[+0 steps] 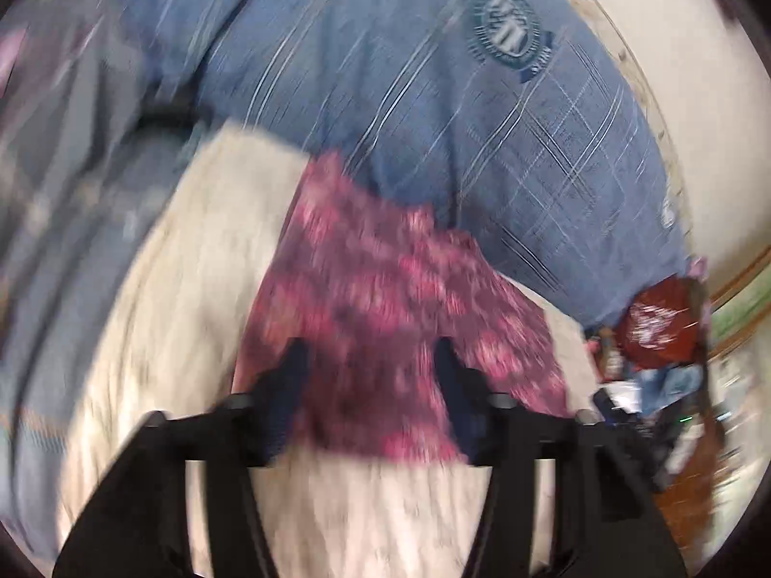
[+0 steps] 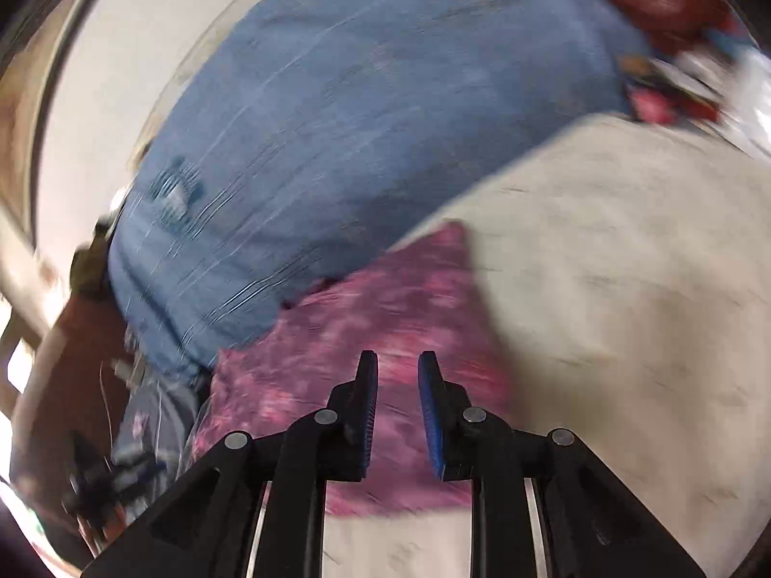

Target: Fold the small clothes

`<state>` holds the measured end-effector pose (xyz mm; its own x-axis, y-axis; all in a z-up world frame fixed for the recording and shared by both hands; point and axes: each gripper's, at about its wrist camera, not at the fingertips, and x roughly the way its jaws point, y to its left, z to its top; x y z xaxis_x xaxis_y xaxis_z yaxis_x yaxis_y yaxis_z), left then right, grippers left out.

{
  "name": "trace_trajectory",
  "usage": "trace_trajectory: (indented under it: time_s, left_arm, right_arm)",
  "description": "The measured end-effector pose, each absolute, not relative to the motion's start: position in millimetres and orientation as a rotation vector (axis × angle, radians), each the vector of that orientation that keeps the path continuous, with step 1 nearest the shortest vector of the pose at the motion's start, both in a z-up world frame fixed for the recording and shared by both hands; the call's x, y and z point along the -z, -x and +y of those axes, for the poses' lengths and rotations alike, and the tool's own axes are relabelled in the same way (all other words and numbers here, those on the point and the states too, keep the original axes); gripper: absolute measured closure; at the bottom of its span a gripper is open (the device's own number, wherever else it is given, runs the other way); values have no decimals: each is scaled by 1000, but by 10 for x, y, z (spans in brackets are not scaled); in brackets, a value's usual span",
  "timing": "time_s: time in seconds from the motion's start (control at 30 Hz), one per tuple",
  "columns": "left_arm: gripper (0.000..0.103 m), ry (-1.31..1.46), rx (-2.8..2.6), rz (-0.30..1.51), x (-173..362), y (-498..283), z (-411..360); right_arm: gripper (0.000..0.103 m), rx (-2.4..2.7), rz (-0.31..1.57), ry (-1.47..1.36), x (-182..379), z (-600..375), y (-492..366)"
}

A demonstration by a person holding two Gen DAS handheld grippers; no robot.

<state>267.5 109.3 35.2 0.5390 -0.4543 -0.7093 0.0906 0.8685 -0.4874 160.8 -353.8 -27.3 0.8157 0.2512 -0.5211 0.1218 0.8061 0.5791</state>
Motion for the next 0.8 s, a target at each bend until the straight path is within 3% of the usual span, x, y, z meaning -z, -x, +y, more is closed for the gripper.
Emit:
trace_trajectory:
  time_s: [0.17, 0.3, 0.4, 0.47, 0.63, 0.8]
  left_arm:
    - [48, 284, 293, 1017, -78, -3187, 681]
    - [50, 237, 232, 1109, 470, -3402, 603]
    - [50, 191, 264, 1073, 374, -3333, 579]
    - [50, 227, 339, 1071, 256, -3318, 608]
    - [47, 255, 336, 1004, -94, -3584, 594]
    - [46, 268, 257, 1126, 253, -4114, 521]
  right_arm:
    - [83, -157, 646, -568, 346, -3058, -2170]
    - [86, -111, 779, -500, 833, -2940, -2435]
    - [90, -140, 760, -589, 939, -3080, -2431]
    - [82, -120, 758, -600, 833, -3101, -2417]
    - [77, -176, 672, -529, 488, -2889, -2630]
    - [70, -219, 753, -543, 652, -2612, -3095]
